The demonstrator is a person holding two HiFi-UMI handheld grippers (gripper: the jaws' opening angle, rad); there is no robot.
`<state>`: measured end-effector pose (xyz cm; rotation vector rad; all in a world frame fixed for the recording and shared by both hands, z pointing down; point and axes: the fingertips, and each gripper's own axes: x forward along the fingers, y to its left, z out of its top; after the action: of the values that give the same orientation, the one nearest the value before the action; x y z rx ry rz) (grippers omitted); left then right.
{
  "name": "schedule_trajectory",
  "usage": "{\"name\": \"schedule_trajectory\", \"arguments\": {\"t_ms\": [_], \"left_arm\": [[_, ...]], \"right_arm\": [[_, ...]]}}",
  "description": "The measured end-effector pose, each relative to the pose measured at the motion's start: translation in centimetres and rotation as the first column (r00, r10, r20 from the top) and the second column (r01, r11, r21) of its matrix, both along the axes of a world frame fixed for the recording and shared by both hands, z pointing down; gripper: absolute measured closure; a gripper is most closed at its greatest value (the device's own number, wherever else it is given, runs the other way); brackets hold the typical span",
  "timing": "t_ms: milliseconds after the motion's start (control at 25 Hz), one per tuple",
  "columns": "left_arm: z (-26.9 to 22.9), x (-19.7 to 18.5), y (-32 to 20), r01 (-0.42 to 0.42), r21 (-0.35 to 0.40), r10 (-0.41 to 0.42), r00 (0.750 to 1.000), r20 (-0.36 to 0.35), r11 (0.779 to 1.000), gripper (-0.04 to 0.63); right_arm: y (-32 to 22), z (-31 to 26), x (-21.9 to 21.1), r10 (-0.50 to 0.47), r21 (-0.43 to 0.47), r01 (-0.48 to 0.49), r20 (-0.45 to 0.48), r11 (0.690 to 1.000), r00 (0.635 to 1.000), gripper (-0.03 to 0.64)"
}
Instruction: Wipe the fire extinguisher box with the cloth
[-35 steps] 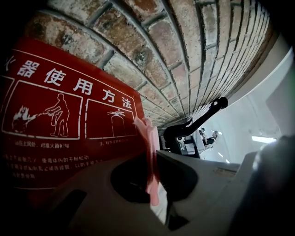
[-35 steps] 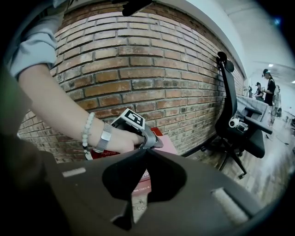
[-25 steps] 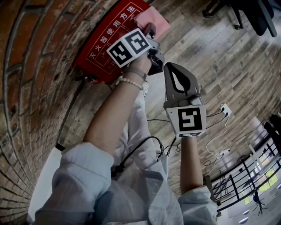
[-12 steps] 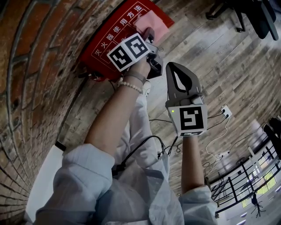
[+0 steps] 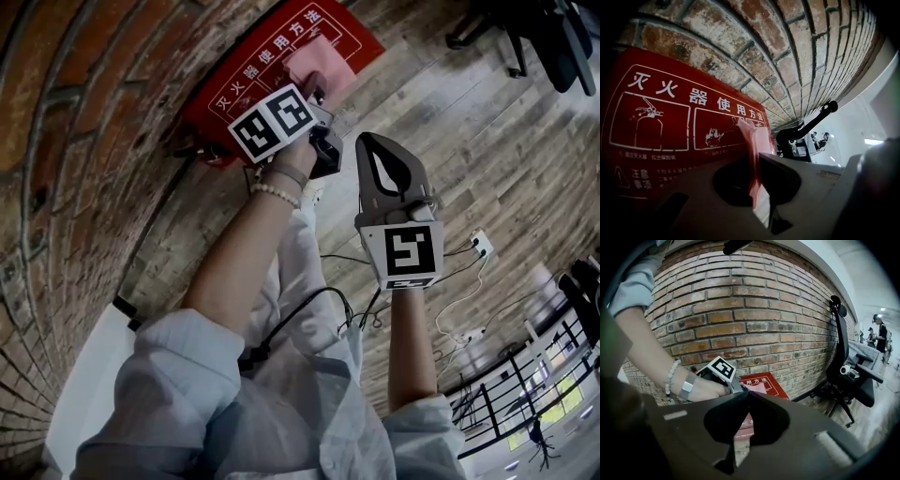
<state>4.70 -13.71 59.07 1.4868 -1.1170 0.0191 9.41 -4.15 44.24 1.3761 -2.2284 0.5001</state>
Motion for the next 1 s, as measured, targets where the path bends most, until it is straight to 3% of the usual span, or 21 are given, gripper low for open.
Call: {"name": "schedule_trajectory", "arguments": {"t_ms": [1000], "left_arm": [[0.4, -8.8, 7.8, 0.025, -0.064, -0.021, 0.998, 0.065, 0.998, 0.584]], "right_arm": [[1.8, -0.8, -5.1, -0.057, -0.004, 0.057, -0.009, 0.998, 0.998, 0.609]]}}
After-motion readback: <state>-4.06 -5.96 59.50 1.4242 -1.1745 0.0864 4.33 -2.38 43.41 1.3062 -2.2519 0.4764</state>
